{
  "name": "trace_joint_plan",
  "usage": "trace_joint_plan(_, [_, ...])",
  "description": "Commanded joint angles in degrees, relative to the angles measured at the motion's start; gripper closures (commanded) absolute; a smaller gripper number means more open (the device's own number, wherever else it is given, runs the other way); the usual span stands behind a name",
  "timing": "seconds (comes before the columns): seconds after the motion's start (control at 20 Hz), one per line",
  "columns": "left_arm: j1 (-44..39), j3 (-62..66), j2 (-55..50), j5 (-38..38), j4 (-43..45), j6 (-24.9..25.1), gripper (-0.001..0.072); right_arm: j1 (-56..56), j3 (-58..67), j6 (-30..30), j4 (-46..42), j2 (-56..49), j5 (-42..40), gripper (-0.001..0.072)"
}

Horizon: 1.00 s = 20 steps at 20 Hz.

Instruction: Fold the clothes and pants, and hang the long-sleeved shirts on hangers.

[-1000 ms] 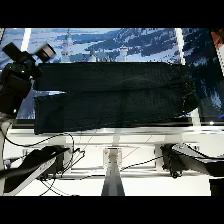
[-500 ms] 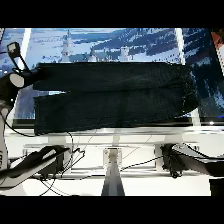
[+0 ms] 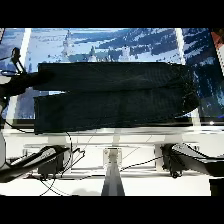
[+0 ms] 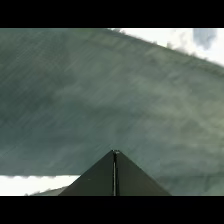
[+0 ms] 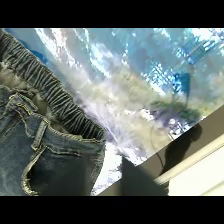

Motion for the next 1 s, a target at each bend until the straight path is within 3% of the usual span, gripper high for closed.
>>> trace_joint_plan(0.0, [10.7, 0.0, -2.3, -12.0, 6.3, -2.1, 0.0680, 0.0, 0.0, -0.1, -4.2, -0.1, 3.3, 0.0680])
trace_joint_plan(0.05, [14.3, 0.0, -2.3, -13.2, 6.4, -2.1, 0.0679, 0.0, 0.0, 0.0, -6.8, -0.3, 5.1, 0.0674])
trace_joint_plan(0.1, [17.3, 0.0, -2.3, -13.5, 5.5, -2.1, 0.0671, -0.1, -0.1, 0.3, -9.1, -0.8, 7.2, 0.0559])
trace_joint_plan(0.15, [19.8, 0.0, -2.3, -14.0, 4.7, -2.1, 0.0595, -0.1, -0.8, 1.3, -10.7, -1.1, 8.4, 0.0425])
trace_joint_plan(0.25, [23.8, 0.0, -2.3, -16.1, 4.8, -1.9, 0.0203, -0.1, -3.3, 1.6, -12.6, -1.7, 10.1, 0.0380])
trace_joint_plan(0.35, [26.1, 0.0, -2.3, -17.7, 4.9, -1.2, 0.0190, -0.3, -7.7, 1.5, -12.3, -2.0, 10.0, 0.0375])
trace_joint_plan(0.5, [27.2, 0.0, -2.3, -17.7, 4.8, -1.2, 0.0190, -0.9, -16.5, -1.2, -6.3, -3.7, 8.4, 0.0251])
trace_joint_plan(0.6, [27.1, 0.0, -2.3, -17.7, 5.7, -1.2, 0.0191, -0.7, -21.8, -5.5, 2.2, -4.4, 3.6, 0.0249])
trace_joint_plan(0.75, [27.7, 0.0, -2.3, -17.6, 12.0, -1.5, 0.0191, -0.7, -27.1, -5.9, 11.3, -4.4, -3.6, 0.0249])
trace_joint_plan(0.95, [30.1, 0.0, -2.3, -17.7, 24.7, -7.6, 0.0192, -0.7, -29.7, -5.6, 11.8, -5.1, -6.7, 0.0249])
